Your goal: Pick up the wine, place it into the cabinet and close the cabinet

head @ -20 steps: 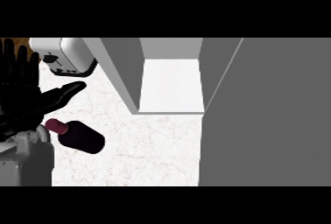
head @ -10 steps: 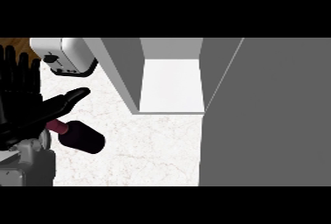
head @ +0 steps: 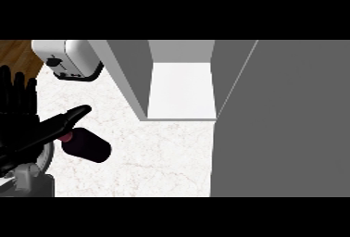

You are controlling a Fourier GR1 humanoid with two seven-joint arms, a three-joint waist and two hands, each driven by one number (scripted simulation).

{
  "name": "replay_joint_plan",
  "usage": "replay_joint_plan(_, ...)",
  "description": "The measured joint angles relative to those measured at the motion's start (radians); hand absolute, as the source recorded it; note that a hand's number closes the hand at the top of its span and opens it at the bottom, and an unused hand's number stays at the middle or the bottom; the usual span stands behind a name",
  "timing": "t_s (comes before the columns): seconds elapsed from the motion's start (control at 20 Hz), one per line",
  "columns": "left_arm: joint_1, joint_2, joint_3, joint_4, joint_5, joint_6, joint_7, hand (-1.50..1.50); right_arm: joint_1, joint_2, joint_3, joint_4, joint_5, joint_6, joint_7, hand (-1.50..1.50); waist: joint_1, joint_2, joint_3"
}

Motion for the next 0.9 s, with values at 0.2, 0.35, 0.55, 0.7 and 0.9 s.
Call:
replay_joint_plan(0.2, 0.039, 0.014, 0.032, 0.016, 0.025, -0.023, -0.031, -1.50, 0.003, 0.008, -0.008, 0.010, 0.000, 0.014, -0.014, -1.50, 0.000, 0.000, 0.000)
replay_joint_plan(0.35, 0.093, 0.009, 0.042, 0.010, 0.047, -0.048, -0.066, -1.50, -0.008, 0.021, 0.013, 0.000, 0.021, 0.002, 0.000, -1.50, 0.001, 0.000, 0.000)
replay_joint_plan(0.55, 0.142, 0.012, 0.068, 0.033, 0.080, -0.083, -0.105, -1.50, -0.018, 0.020, -0.007, 0.009, 0.004, 0.012, -0.001, -1.50, 0.001, 0.000, 0.000)
replay_joint_plan(0.7, 0.173, 0.009, 0.087, 0.065, 0.100, -0.106, -0.144, -1.50, -0.022, 0.026, 0.009, 0.013, 0.019, 0.012, 0.002, -1.50, 0.001, 0.000, 0.000)
replay_joint_plan(0.9, 0.216, 0.006, 0.107, 0.085, 0.128, -0.137, -0.177, -1.50, -0.010, 0.024, -0.004, 0.002, 0.006, 0.021, 0.010, -1.50, 0.001, 0.000, 0.000)
